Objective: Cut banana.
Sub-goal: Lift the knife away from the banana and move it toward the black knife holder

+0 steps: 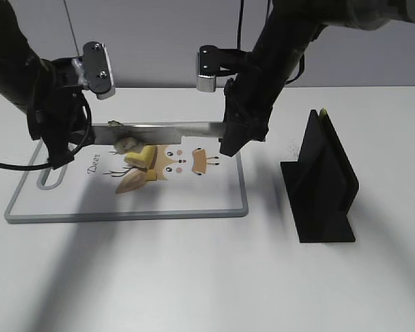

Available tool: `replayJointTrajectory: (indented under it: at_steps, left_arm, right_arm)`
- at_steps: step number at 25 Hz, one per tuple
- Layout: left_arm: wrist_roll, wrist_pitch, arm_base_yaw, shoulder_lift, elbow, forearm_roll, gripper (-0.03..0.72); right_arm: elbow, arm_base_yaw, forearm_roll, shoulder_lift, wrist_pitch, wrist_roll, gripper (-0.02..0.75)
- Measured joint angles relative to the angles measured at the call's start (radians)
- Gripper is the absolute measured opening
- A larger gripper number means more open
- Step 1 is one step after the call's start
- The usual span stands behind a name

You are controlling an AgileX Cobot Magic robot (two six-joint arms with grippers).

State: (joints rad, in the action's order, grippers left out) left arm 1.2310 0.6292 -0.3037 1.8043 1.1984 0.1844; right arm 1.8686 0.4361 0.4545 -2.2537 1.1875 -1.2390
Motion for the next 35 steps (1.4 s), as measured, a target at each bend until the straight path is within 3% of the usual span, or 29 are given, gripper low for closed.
replayJointTrajectory:
  at_steps: [2,7,10,21,28,35]
  left_arm:
    - [-0.009,-0.012,0.000,-0.011,0.000,0.018,0.173]
    - [-0.016,-0.023,0.002,-0.058,0.005,0.040,0.521]
    - [-0.032,-0.029,0.010,-0.098,0.005,0.043,0.611]
    - [-0.247,-0.081,0.091,-0.298,0.005,0.047,0.630]
    - [-0.416,-0.083,0.159,-0.428,0.005,0.047,0.615]
    - [-0.617,0.062,0.242,-0.515,0.005,-0.001,0.596]
  right_arm:
    - [0.000,0.000,0.000,0.009,0.009,0.006,0.198]
    - [-0.001,0.001,-0.004,0.033,0.014,0.006,0.195]
    - [-0.001,0.001,-0.006,0.056,0.015,0.005,0.194]
    - [-0.001,0.001,-0.020,0.154,0.018,0.108,0.182]
    - [-0.005,0.001,-0.067,0.217,0.028,0.279,0.174]
    - [-0.012,0.001,-0.067,0.288,0.030,0.472,0.174]
